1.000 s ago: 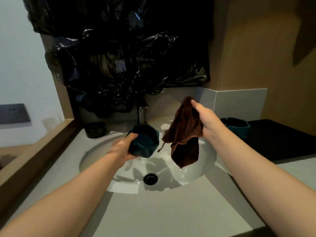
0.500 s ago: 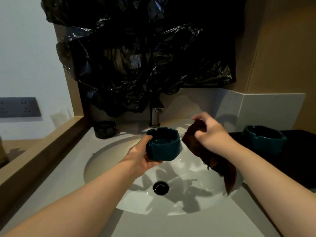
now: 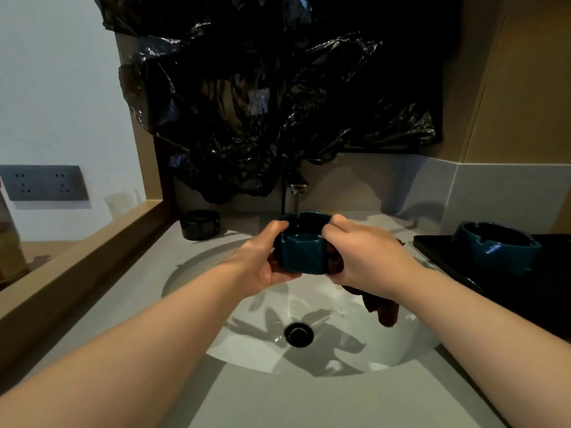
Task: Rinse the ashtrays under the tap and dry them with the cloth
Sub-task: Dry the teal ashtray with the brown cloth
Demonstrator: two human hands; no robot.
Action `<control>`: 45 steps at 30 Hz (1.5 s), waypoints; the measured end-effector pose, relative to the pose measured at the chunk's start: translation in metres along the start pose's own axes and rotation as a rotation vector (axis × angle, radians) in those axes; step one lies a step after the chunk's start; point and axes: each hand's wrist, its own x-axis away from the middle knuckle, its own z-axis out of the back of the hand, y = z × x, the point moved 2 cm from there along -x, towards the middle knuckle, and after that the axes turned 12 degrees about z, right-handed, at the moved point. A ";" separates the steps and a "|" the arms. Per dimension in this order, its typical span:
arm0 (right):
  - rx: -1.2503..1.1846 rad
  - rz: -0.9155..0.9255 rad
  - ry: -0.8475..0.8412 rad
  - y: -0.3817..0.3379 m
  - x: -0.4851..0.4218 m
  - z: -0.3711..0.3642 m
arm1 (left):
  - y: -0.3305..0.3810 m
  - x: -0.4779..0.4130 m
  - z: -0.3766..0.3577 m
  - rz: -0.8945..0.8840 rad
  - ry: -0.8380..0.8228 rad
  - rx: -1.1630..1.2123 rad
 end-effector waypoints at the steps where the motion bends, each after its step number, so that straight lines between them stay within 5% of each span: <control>1: -0.066 -0.028 0.010 0.003 0.001 0.002 | 0.003 0.000 0.002 -0.019 -0.018 -0.107; 6: -0.401 -0.158 0.089 0.018 0.005 0.011 | 0.017 0.006 0.023 -0.299 -0.103 -0.560; 9: -0.521 -0.212 0.050 0.020 0.008 0.017 | 0.014 0.006 0.018 -0.435 0.020 -0.768; 22: -1.063 -0.285 -0.148 0.050 0.028 0.010 | 0.001 0.007 -0.011 -0.662 0.271 -0.875; 25: -1.266 -0.411 -0.023 0.059 0.031 0.009 | -0.004 0.009 -0.012 -0.632 0.351 -0.943; 27: -1.320 -0.585 0.237 0.066 0.029 0.012 | -0.005 0.009 -0.012 -0.609 0.416 -1.041; 29: -1.102 -0.696 0.485 0.069 0.024 0.019 | -0.007 0.006 -0.011 -0.587 0.432 -1.143; 31: -0.761 -0.636 0.540 0.056 0.015 0.025 | -0.009 0.003 -0.010 -0.572 0.418 -1.218; 35: -0.495 -0.398 0.178 0.008 0.002 0.016 | -0.010 -0.002 -0.011 -0.555 0.439 -1.283; 40: -0.593 -0.318 -0.020 -0.002 0.010 0.006 | -0.011 -0.005 -0.007 -0.568 0.467 -1.333; 45: -0.554 -0.284 0.171 -0.002 0.011 0.001 | -0.008 -0.002 -0.009 -0.584 0.469 -1.328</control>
